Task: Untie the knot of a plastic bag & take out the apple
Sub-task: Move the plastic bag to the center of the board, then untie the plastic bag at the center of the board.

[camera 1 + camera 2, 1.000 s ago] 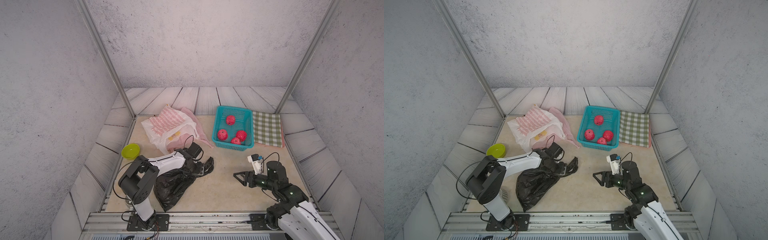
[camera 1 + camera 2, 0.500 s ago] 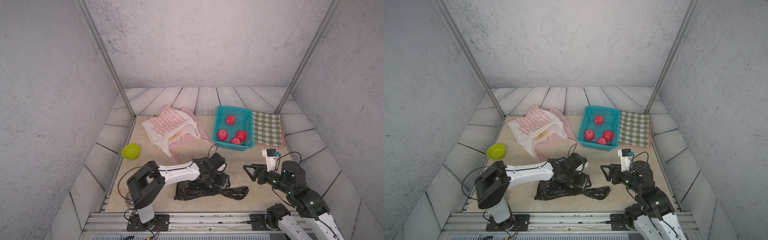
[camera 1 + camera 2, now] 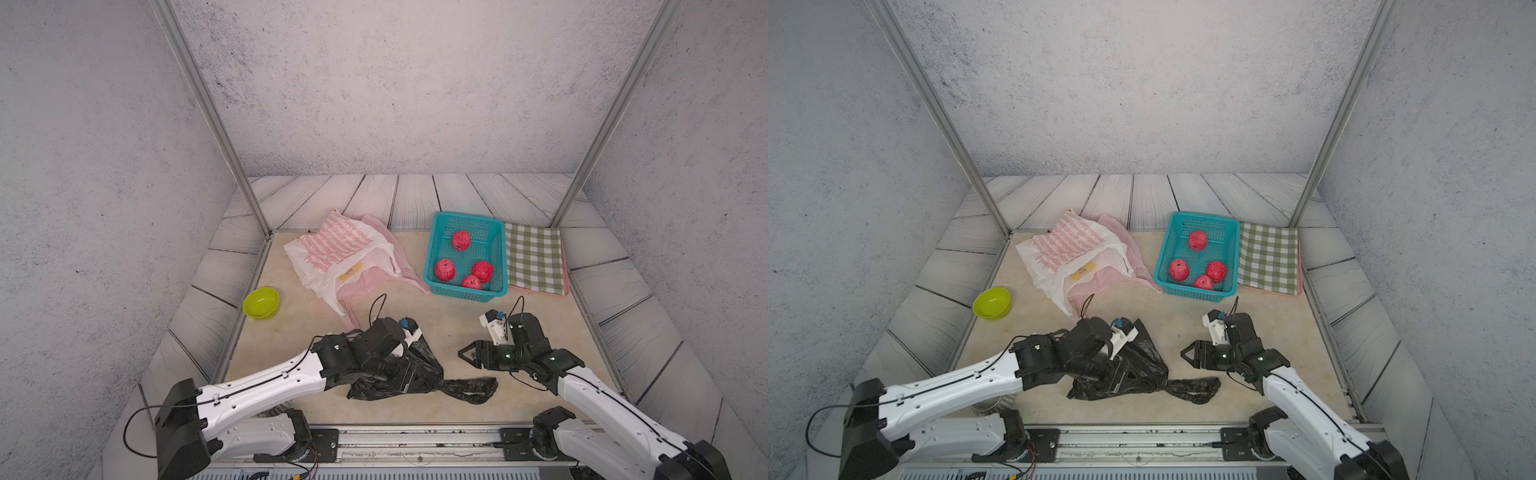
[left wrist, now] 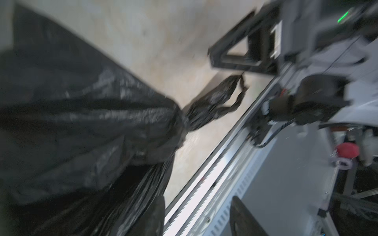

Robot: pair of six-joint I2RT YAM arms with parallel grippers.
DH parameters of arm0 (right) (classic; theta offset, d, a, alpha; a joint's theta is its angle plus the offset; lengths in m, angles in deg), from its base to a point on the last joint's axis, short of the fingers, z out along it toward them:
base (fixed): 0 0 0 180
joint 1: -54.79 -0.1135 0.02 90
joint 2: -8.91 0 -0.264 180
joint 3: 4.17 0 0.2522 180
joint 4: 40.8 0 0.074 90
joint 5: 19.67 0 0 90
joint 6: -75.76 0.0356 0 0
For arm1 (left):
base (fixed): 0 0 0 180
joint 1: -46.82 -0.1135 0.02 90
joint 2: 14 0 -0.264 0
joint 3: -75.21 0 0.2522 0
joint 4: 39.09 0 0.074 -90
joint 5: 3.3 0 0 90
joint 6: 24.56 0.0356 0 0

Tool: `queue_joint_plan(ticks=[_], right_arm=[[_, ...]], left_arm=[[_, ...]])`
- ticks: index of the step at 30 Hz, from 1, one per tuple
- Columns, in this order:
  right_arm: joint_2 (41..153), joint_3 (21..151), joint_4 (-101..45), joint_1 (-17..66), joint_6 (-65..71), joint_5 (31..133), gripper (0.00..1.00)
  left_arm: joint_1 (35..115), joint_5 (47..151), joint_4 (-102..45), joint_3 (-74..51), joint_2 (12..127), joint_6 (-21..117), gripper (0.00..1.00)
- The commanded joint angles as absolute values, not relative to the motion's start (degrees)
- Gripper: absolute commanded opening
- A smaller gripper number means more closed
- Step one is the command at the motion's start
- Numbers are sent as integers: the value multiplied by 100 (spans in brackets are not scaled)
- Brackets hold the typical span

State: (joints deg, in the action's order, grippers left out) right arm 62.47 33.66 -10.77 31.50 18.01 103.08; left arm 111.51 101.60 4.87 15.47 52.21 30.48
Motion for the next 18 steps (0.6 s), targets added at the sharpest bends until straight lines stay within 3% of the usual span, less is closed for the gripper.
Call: queue_joint_plan(ticks=[1,10,18], right_arm=[[6601,3371,-1923,2894,1940,10764,67],[7307,3139,-2887,1869,2485,10050,67],[8166,3244,-3455,1579,2643,9824,60]], left_arm=[[11618,9174,751,1560,5314,3042,53],[12361,7379,1261,1056,6299,2979,54],[12633,7473,687,924,6886,3364,59]])
